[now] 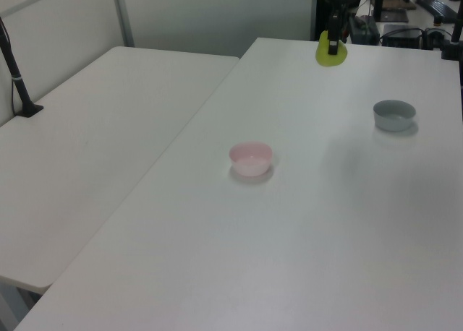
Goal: Place the pear in the bowl
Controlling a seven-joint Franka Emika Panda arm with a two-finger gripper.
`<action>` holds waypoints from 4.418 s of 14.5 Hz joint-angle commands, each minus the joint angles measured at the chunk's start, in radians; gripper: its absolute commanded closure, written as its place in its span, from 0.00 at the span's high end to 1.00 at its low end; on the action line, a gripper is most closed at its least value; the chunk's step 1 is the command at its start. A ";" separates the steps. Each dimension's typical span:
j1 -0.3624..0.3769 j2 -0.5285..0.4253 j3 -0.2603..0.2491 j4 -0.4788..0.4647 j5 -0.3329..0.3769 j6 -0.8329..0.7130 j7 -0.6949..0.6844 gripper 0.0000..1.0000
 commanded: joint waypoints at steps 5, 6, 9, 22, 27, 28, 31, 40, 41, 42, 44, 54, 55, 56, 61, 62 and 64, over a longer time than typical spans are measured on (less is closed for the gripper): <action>0.121 0.077 0.026 0.032 0.002 0.160 0.111 0.03; 0.132 0.096 0.026 0.032 0.002 0.197 0.118 0.02; 0.153 0.154 0.048 0.034 0.002 0.303 0.159 0.02; 0.163 0.429 0.144 0.177 0.037 0.469 0.159 0.02; 0.170 0.455 0.144 0.173 0.037 0.480 0.159 0.02; 0.173 0.461 0.144 0.173 0.035 0.480 0.159 0.02; 0.173 0.485 0.144 0.161 0.031 0.481 0.159 0.02; 0.164 0.501 0.144 0.158 0.037 0.518 0.167 0.54; 0.164 0.499 0.144 0.158 0.032 0.518 0.167 0.76; 0.164 0.499 0.144 0.158 0.025 0.518 0.164 1.00; 0.164 0.496 0.144 0.158 0.023 0.516 0.165 1.00; 0.124 0.383 0.134 0.160 0.025 0.394 0.165 1.00; 0.114 0.365 0.134 0.160 0.025 0.354 0.161 1.00; 0.101 0.342 0.134 0.160 0.026 0.308 0.158 1.00; 0.062 0.240 0.128 0.158 0.025 0.094 0.168 1.00; 0.042 0.207 0.128 0.158 0.025 0.043 0.168 1.00; 0.015 0.161 0.128 0.149 0.023 -0.042 0.165 1.00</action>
